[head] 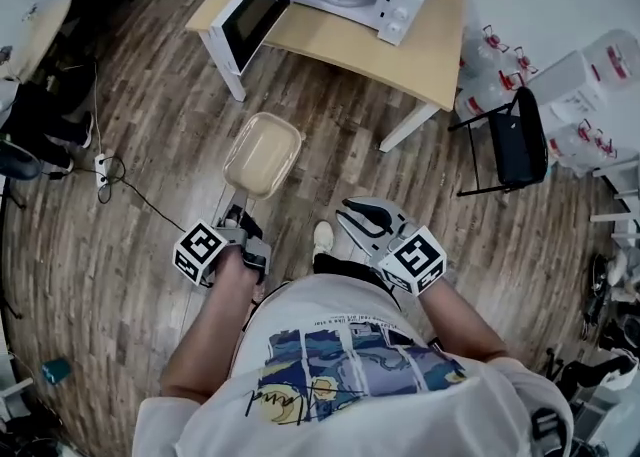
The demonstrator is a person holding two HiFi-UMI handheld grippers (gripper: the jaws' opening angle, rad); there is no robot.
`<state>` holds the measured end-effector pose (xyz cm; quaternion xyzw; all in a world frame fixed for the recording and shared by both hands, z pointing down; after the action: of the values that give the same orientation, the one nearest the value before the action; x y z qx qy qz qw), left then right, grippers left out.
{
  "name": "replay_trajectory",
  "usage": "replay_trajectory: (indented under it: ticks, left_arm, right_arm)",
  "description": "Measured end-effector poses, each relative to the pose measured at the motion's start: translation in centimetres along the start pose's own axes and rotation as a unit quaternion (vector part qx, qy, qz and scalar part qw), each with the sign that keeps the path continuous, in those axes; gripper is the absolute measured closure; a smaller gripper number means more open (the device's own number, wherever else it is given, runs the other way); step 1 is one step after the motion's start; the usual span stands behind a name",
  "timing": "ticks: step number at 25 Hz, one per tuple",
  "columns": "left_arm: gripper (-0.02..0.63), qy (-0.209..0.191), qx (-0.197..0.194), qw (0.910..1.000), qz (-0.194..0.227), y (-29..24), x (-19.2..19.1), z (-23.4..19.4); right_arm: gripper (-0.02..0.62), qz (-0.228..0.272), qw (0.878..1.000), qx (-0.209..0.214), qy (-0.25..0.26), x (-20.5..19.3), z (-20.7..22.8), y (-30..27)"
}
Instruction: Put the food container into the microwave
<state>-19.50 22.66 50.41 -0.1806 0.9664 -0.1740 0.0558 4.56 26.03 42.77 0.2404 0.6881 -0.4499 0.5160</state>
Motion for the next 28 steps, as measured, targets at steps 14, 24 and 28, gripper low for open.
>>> replay_trajectory:
  ticks: [14, 24, 28]
  left_arm:
    - [0.568, -0.011, -0.008, 0.9997, -0.021, -15.1, -0.3, 6.8]
    - [0.568, -0.014, -0.018, 0.9971, -0.072, -27.1, 3.3, 10.1]
    - [0.568, -0.024, -0.017, 0.9933, -0.112, -32.1, 4.2, 11.7]
  right_arm:
    - [0.528, -0.011, 0.999, -0.021, -0.035, -2.4, 12.5, -1.2]
    - [0.532, -0.026, 0.995, -0.076, -0.061, -0.6, 19.2, -5.7]
    - [0.534, -0.037, 0.991, -0.108, -0.068, 1.0, 21.8, -7.4]
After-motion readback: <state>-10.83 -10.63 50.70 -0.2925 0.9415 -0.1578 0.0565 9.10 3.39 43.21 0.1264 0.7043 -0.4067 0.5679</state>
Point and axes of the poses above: the fingertips, and each gripper's own axes: y backward along the fingers, z to its right, x out of its top, the point moved 4 cm from there along y, backward along the fingers, and after that the axes turned 11 degrees about y, right-handed, at the moved point
